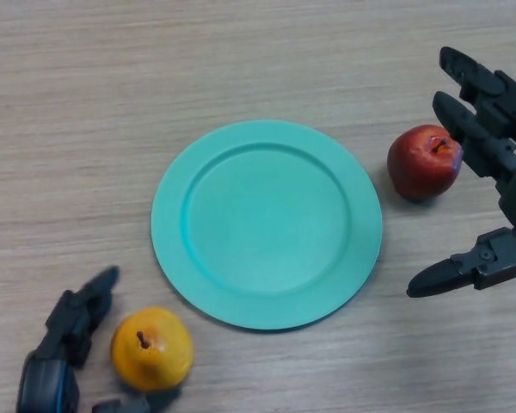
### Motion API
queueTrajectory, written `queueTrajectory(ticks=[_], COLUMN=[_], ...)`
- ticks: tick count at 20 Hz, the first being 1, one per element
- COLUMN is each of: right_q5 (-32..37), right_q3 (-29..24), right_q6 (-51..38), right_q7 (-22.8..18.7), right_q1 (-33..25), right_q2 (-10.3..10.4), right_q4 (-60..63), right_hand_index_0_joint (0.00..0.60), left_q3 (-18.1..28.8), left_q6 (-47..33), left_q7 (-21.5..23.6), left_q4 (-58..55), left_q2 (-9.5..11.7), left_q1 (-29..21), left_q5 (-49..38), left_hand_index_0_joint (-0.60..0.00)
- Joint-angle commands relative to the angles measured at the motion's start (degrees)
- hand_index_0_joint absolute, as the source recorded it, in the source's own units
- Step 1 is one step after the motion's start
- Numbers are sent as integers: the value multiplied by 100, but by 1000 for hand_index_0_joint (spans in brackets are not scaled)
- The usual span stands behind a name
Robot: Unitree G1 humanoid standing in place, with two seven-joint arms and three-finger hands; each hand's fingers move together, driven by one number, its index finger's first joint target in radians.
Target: Pick up the yellow pear and place it on the plate
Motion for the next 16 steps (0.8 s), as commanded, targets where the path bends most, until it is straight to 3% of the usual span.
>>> queueTrajectory(ticks=[1, 5, 8, 11, 13, 16], right_q5=[205, 148, 235, 200, 190, 140], right_q3=[-476, -494, -521, -520, -544, -588], right_q6=[-754, -754, -762, -780, -798, -717], right_q7=[-143, -138, -160, -155, -170, -63], right_q1=[-91, -79, -86, -85, -73, 22], right_q2=[-102, -127, -136, -139, -144, -158], right_q4=[-305, -269, -278, -248, -275, -371], right_hand_index_0_joint=[0, 0, 0, 0, 0, 0], left_q3=[-301, -232, -173, -78, -47, 110], left_q6=[-301, -147, 540, 736, 1049, 835], left_q7=[-153, -174, -276, -266, -354, -285], left_q4=[-186, -624, -2040, -2824, -3342, -3347], left_q2=[102, 175, 230, 212, 172, 142], left_q1=[26, 58, 396, 507, 450, -266], left_q5=[465, 648, 862, 821, 541, 238], left_hand_index_0_joint=[-600, -600, -600, -600, -600, -600])
